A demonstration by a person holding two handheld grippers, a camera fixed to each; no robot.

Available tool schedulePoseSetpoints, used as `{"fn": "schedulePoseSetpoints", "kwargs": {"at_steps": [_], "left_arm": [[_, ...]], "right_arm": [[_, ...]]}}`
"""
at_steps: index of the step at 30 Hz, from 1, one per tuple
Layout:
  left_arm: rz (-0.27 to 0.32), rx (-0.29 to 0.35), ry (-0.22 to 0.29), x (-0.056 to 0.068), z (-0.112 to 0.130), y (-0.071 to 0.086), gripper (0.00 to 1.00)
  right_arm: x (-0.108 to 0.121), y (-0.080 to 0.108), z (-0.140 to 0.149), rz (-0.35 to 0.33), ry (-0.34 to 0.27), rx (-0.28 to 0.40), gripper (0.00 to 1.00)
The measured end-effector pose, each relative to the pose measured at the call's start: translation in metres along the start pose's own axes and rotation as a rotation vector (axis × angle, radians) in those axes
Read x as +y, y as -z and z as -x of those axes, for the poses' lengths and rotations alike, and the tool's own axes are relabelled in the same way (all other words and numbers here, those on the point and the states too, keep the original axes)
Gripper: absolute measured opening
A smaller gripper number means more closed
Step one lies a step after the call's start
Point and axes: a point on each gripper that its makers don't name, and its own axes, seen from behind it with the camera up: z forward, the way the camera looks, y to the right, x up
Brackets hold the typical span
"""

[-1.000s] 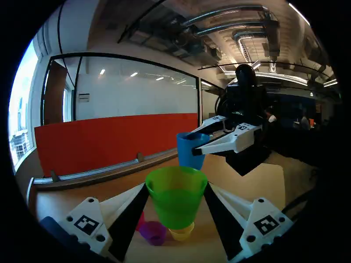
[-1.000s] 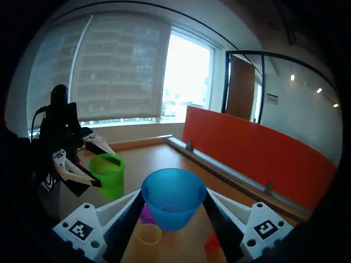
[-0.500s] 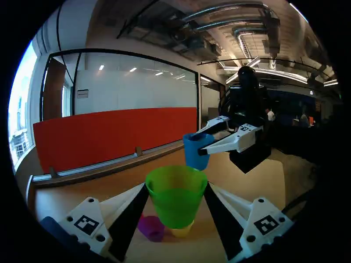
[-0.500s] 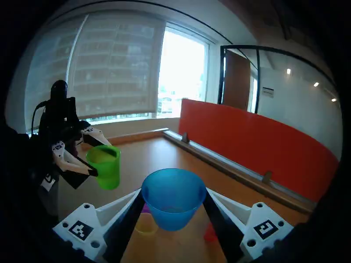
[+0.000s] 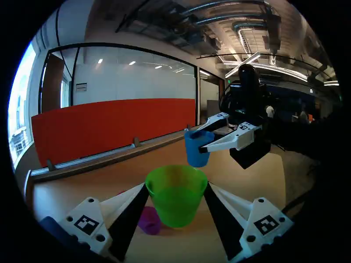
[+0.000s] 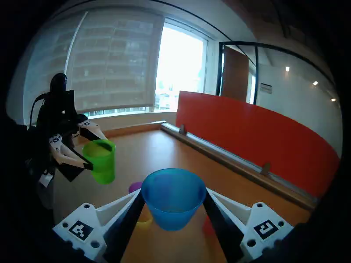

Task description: Pour water

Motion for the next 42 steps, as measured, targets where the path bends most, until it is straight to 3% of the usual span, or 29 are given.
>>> {"fn": "schedulePoseSetpoints", "kwargs": {"at_steps": [42], "left_arm": [[0.041, -0.190, -0.043, 0.026, 0.102, -0.017, 0.86]], "right_arm": [[-0.005, -0.023, 0.091, -0.049, -0.010, -0.149, 0.92]]}}
